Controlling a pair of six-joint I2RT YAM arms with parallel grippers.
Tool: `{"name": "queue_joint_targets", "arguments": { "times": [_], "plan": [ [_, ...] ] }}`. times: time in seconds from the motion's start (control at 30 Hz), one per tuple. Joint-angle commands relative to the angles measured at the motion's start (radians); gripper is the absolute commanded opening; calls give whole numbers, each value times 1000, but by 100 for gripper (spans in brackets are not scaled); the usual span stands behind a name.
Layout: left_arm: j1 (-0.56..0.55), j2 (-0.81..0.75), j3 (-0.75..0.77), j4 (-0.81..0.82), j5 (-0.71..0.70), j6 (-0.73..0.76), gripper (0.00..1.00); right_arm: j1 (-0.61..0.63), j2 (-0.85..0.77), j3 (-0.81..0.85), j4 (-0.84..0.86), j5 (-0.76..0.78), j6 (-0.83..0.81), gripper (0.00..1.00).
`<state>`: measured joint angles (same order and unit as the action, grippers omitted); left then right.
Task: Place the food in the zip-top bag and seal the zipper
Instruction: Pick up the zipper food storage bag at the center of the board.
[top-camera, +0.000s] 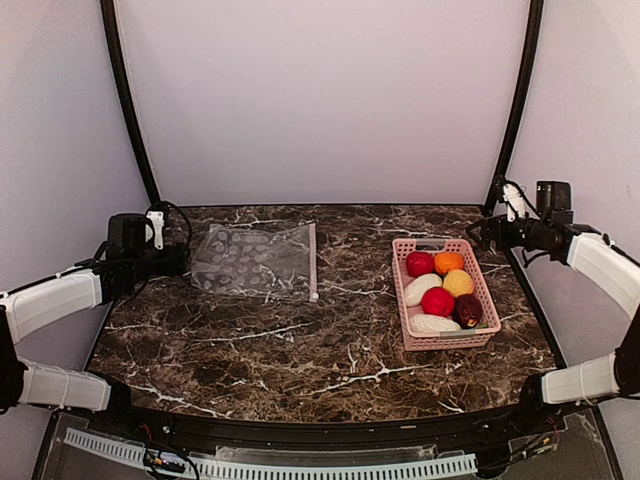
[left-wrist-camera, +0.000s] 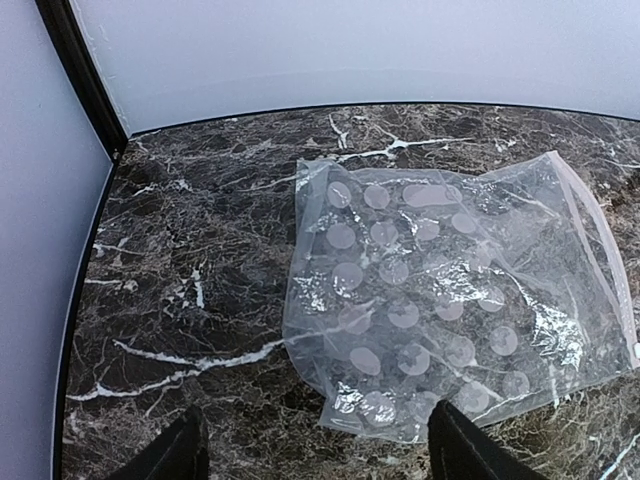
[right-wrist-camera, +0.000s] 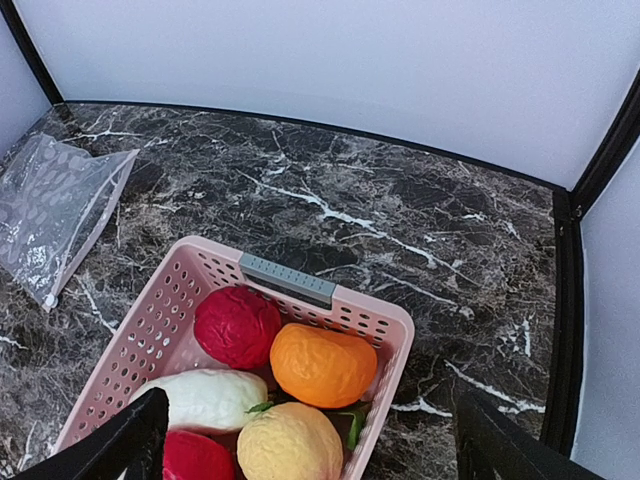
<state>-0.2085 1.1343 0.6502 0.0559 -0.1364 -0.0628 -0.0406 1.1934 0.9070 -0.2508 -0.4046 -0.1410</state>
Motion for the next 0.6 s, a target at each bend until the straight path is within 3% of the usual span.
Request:
{"name": "queue_joint_targets", "arguments": {
  "times": [0.0, 0.13, 0.27, 0.57],
  "plan": [
    [18, -22, -30, 65, 95, 12, 72, -8, -35, -56, 70, -23, -40, 97],
    [-26, 7, 16, 20, 88, 31, 69, -10, -47, -101, 81, -51, -100, 98],
    [-138, 58, 105, -40, -6, 59, 68, -12, -57, -130, 89, -96, -133, 99],
    [-383, 337, 478, -240, -110, -22, 67, -13, -80, -157, 92, -130, -186, 99]
  ]
}}
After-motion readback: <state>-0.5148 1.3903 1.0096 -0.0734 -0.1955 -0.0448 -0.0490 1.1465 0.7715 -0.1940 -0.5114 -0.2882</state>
